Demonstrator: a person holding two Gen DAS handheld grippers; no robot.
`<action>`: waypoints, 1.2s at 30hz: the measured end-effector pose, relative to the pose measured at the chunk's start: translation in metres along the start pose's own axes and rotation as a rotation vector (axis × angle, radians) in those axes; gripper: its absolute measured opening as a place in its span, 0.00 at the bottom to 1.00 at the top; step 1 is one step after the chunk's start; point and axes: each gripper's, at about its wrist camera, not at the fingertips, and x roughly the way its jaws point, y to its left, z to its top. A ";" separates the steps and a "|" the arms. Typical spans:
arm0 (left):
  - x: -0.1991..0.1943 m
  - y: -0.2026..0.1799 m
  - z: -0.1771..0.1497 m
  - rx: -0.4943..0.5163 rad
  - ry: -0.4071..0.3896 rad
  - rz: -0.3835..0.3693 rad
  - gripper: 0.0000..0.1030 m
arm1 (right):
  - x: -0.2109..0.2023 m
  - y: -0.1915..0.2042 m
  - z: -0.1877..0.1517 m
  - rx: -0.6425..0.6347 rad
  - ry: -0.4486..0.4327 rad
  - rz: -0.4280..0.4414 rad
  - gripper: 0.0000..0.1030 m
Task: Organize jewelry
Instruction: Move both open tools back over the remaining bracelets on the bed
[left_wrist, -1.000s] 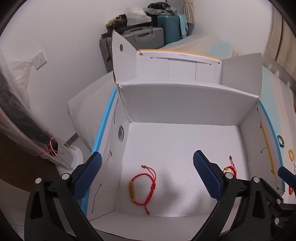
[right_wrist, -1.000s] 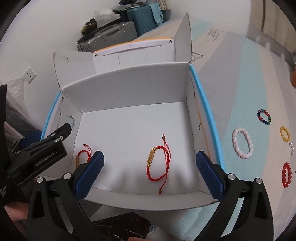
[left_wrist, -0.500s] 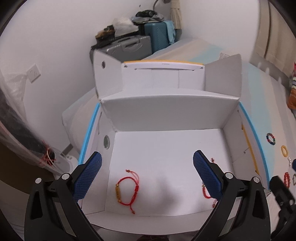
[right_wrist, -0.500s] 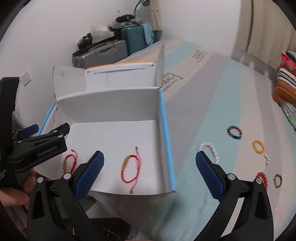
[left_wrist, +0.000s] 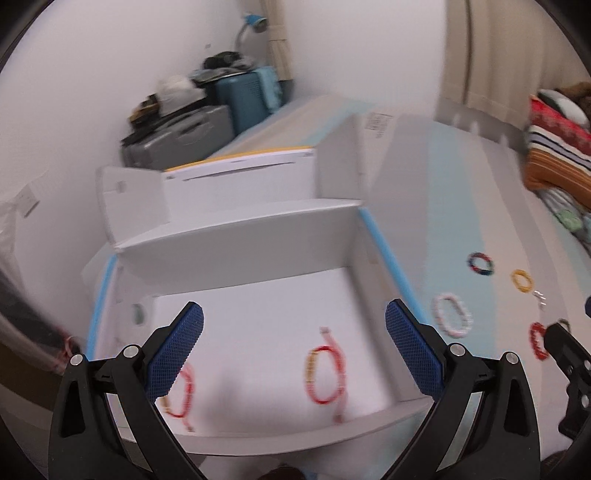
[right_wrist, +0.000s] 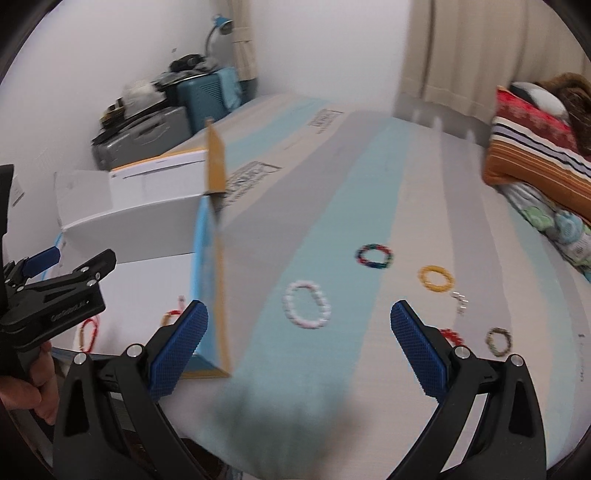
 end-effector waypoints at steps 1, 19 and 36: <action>-0.001 -0.010 0.000 0.008 -0.003 -0.014 0.94 | -0.001 -0.009 -0.001 0.010 -0.003 -0.012 0.93; -0.002 -0.155 -0.016 0.191 -0.044 -0.194 0.94 | 0.002 -0.167 -0.041 0.200 0.029 -0.171 0.93; 0.088 -0.215 -0.027 0.197 0.041 -0.289 0.94 | 0.093 -0.202 -0.073 0.227 0.147 -0.165 0.93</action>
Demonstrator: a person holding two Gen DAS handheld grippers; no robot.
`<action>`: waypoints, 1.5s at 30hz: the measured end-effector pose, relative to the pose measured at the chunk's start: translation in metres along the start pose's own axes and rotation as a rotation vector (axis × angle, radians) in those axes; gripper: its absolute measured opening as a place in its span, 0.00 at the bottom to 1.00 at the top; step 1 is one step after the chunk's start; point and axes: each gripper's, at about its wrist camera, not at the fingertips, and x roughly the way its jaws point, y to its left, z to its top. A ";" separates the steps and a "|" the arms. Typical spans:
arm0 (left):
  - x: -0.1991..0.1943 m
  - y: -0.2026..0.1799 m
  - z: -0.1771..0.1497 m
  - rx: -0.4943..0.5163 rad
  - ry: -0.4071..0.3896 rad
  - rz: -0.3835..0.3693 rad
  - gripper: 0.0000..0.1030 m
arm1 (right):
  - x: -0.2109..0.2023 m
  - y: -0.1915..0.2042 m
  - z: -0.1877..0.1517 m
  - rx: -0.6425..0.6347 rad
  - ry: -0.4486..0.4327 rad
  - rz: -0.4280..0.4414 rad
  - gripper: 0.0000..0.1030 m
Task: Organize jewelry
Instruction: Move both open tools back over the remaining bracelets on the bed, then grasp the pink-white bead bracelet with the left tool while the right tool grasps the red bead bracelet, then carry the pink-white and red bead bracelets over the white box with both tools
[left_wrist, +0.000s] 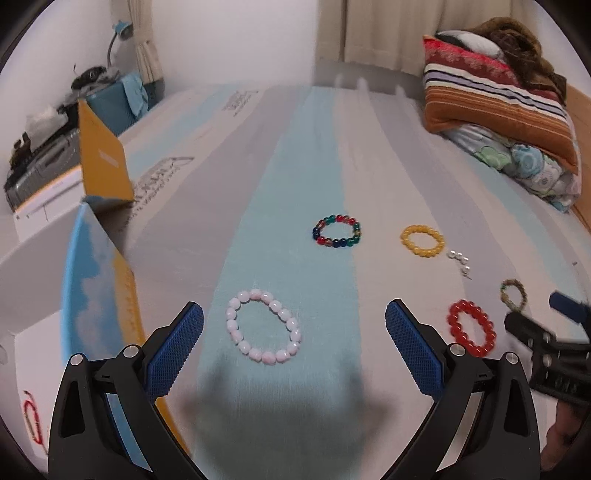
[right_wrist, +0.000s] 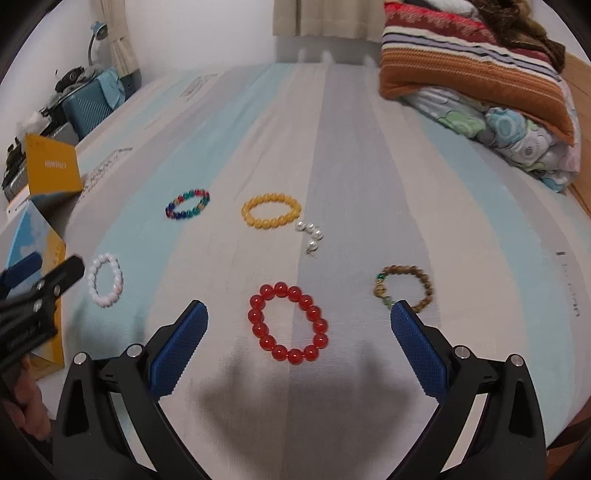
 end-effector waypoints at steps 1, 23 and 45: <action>0.005 0.003 0.001 -0.011 0.012 -0.008 0.94 | 0.004 0.000 0.000 0.002 0.008 0.003 0.93; 0.085 0.022 -0.024 0.014 0.176 0.079 0.94 | 0.080 0.010 -0.014 0.025 0.249 -0.048 0.75; 0.070 0.022 -0.019 0.001 0.147 0.004 0.18 | 0.067 0.028 -0.015 -0.043 0.194 -0.078 0.24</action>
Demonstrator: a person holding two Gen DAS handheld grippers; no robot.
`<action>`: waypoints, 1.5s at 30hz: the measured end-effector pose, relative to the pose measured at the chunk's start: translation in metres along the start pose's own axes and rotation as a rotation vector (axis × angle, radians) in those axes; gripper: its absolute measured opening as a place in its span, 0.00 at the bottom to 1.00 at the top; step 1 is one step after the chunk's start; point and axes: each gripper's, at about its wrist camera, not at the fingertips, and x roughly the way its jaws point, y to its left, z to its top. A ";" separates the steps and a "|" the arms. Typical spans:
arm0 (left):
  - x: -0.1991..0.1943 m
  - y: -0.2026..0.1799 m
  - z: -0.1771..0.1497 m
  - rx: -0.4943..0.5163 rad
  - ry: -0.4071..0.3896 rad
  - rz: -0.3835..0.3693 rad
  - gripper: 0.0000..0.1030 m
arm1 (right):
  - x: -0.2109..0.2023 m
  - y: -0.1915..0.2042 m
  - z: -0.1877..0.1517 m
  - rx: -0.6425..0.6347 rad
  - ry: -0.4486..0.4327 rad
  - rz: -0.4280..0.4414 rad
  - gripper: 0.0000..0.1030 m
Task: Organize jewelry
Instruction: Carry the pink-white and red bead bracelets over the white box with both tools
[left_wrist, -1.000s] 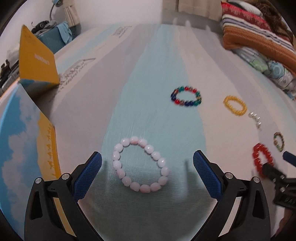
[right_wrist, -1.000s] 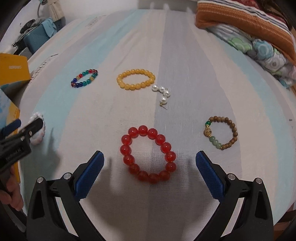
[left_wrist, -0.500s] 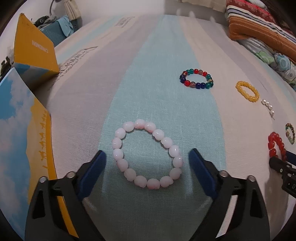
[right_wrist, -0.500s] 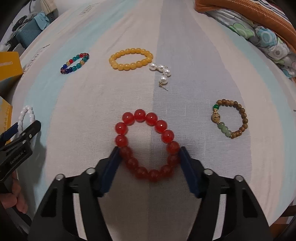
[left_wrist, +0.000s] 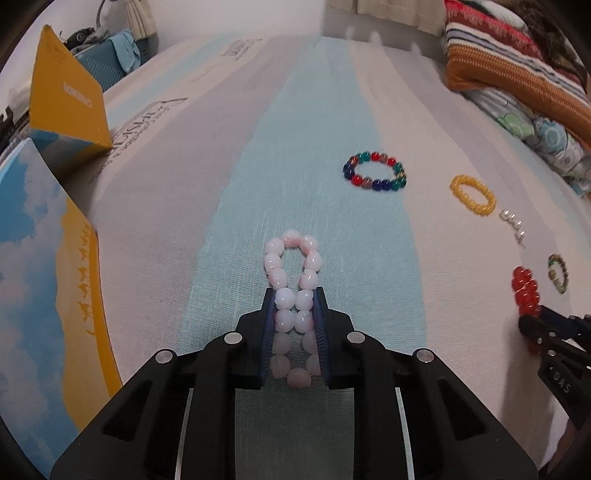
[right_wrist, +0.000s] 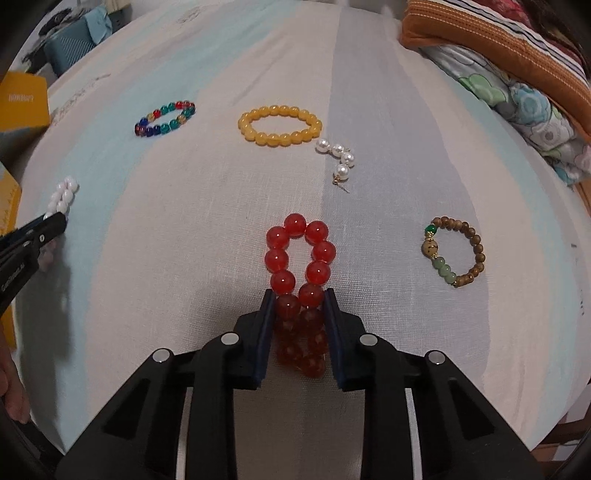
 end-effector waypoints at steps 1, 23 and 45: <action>-0.002 0.000 0.001 0.001 -0.006 -0.002 0.18 | -0.002 -0.001 0.001 0.005 -0.011 -0.001 0.24; -0.055 0.000 0.009 -0.012 -0.060 -0.057 0.18 | -0.039 -0.002 0.010 0.076 -0.114 0.043 0.13; -0.143 0.030 0.005 0.002 -0.116 0.001 0.18 | -0.099 0.022 0.010 0.086 -0.169 0.094 0.13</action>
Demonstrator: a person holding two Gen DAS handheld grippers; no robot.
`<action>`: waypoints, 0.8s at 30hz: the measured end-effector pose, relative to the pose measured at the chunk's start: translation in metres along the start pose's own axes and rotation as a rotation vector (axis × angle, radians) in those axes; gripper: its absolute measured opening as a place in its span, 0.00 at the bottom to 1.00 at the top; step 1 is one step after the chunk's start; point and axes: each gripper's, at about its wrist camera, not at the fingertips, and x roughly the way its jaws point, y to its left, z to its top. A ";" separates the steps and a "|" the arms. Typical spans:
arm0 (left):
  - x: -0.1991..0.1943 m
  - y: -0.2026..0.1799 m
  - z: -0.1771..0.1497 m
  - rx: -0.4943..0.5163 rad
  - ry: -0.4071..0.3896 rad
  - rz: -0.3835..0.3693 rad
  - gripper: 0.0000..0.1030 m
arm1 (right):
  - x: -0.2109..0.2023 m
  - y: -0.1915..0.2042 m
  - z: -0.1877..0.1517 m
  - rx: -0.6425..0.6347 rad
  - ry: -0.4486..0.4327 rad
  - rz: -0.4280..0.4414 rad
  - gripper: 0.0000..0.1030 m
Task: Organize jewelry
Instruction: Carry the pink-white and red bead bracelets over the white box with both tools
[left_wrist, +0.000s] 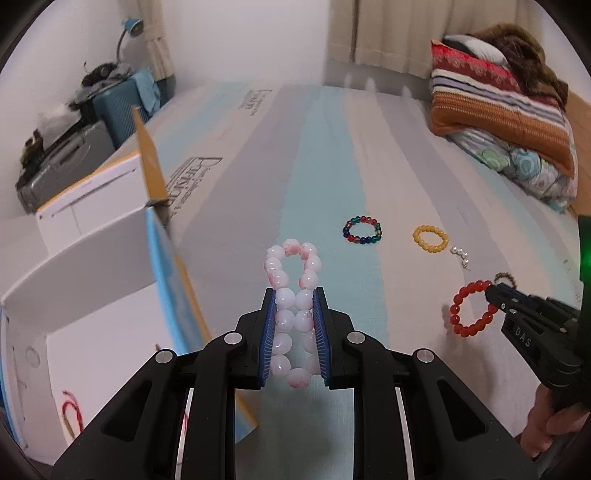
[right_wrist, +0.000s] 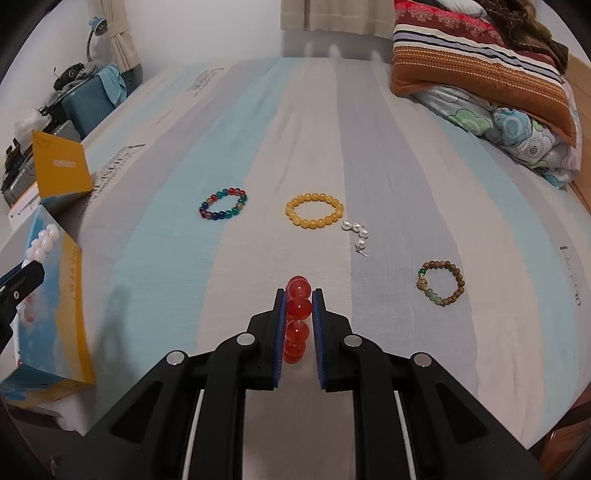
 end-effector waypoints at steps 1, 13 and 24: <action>-0.004 0.002 0.001 -0.003 -0.001 -0.006 0.18 | -0.003 0.001 0.001 0.004 0.000 0.003 0.13; -0.025 0.034 -0.002 -0.009 0.021 -0.018 0.18 | -0.039 0.036 0.011 0.010 -0.025 0.019 0.13; -0.059 0.086 -0.007 -0.069 -0.017 0.014 0.18 | -0.073 0.094 0.017 -0.054 -0.081 0.049 0.13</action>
